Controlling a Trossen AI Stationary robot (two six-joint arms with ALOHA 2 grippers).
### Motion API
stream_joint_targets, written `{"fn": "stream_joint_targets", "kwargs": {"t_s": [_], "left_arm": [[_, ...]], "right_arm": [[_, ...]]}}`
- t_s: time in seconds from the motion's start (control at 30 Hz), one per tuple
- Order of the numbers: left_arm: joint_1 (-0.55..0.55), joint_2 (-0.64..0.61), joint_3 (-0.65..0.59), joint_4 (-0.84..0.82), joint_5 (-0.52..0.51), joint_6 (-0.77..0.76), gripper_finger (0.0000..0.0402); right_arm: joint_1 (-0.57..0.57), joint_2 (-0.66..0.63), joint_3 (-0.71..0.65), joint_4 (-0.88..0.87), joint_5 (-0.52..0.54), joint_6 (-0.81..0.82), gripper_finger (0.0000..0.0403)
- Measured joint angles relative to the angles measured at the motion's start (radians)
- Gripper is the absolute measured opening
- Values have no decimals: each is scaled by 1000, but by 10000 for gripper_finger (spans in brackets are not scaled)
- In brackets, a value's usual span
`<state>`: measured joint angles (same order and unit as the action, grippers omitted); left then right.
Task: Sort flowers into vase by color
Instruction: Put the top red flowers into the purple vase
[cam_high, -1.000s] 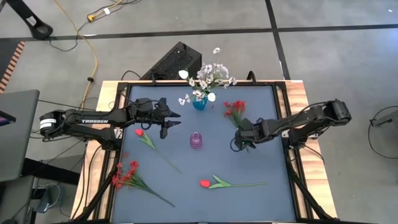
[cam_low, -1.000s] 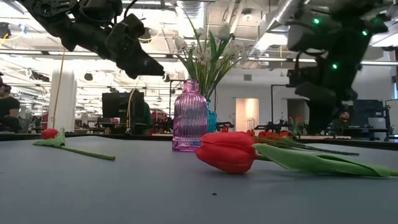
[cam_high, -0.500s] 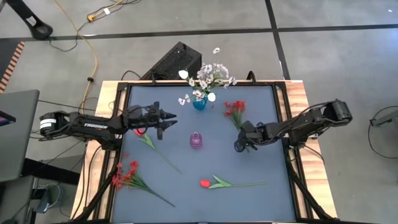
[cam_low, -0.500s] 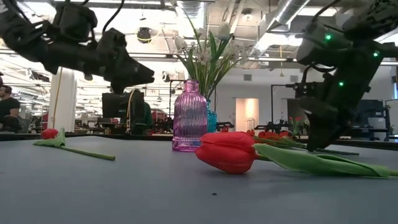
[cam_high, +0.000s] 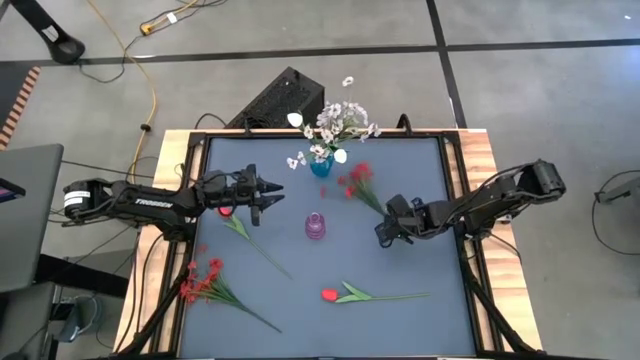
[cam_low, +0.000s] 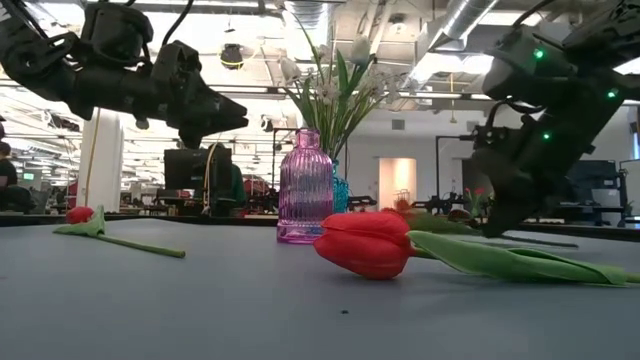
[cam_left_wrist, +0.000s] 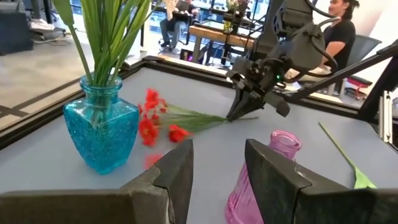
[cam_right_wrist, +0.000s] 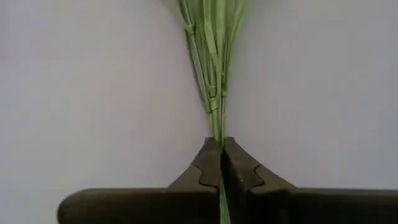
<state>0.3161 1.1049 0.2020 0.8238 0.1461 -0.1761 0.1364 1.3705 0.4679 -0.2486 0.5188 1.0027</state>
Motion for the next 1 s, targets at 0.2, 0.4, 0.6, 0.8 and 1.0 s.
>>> {"fn": "stream_joint_targets", "kwargs": {"t_s": [0.2,0.4,0.6,0.8,1.0], "left_arm": [[0,0,0,-10,5,2,135],[0,0,0,-24,5,6,135],[0,0,0,-28,4,27,135],[0,0,0,-26,-1,33,135],[0,0,0,-16,-6,52,135]], "right_arm": [[0,-28,23,-52,108,36,16],[0,-142,43,-308,310,188,16],[0,-315,44,-382,457,186,16],[-9,-418,45,-300,339,8,35],[-31,-342,45,-237,229,-14,104]]}}
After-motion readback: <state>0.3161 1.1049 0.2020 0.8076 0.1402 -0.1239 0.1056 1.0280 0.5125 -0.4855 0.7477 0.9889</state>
